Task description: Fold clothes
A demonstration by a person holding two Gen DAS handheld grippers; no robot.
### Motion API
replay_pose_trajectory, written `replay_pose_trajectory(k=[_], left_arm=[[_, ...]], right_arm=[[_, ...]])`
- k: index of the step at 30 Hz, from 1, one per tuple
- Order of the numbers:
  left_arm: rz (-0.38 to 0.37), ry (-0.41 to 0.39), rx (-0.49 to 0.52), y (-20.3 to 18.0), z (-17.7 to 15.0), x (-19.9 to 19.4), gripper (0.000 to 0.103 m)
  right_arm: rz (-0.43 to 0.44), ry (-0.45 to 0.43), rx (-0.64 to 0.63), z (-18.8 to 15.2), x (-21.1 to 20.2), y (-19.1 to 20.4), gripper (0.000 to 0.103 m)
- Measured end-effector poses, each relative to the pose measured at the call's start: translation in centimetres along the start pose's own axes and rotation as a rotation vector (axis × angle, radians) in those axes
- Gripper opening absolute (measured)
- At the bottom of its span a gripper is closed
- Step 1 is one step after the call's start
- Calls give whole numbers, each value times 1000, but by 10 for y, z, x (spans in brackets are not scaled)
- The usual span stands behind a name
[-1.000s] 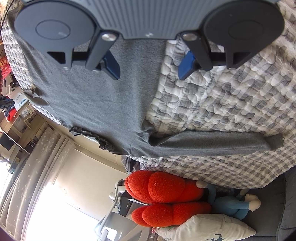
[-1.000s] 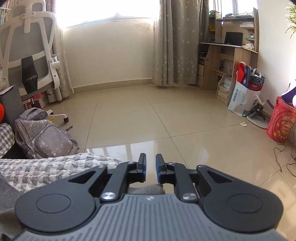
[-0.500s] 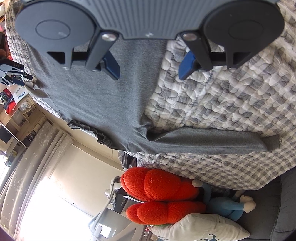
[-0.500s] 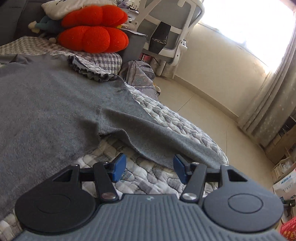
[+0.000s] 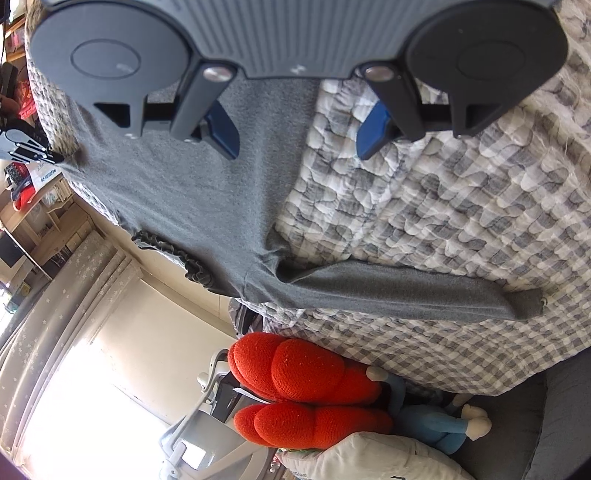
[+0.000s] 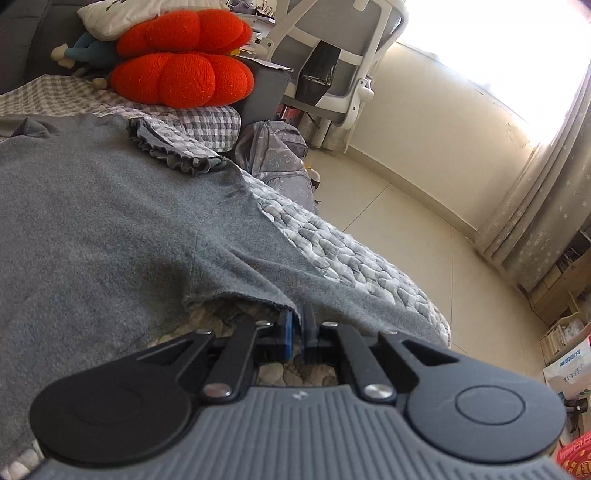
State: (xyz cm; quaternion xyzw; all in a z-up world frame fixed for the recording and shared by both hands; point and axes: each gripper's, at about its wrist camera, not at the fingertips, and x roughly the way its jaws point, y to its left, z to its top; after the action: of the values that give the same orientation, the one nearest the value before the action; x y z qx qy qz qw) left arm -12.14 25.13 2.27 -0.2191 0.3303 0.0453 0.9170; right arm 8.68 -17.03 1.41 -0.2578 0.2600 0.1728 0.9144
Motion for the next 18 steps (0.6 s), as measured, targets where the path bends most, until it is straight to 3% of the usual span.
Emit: replay_pose_trajectory(k=[3,6,8,9,11,13,15,18], left_arm=[[9,-2,7,0,0,2,71],[5,4,0,-2,-1,6,71],[-3,1,3,-5,-1,5,71],[-4,-2,9,-7,-1,5,72],[3,-4,21,-8,0,5,74],[11,-5,32,-9,0,5,74],[11,-1,27,-8,0,6,74],[11,5,17,-8,0,9,74]], right_arm=[[-61,24,-40,-4,-12,1,2],[-8,95,-29,-19,6,2,2],[18,78,78,-25,10,-5,5],[47,60,176,-28,10,-13,18],[105,45,413,-34,11,-33,31],[163,28,633,-41,12,-50,75],[239,13,895,-54,16,-67,91],[230,6,1010,-48,25,-74,92]])
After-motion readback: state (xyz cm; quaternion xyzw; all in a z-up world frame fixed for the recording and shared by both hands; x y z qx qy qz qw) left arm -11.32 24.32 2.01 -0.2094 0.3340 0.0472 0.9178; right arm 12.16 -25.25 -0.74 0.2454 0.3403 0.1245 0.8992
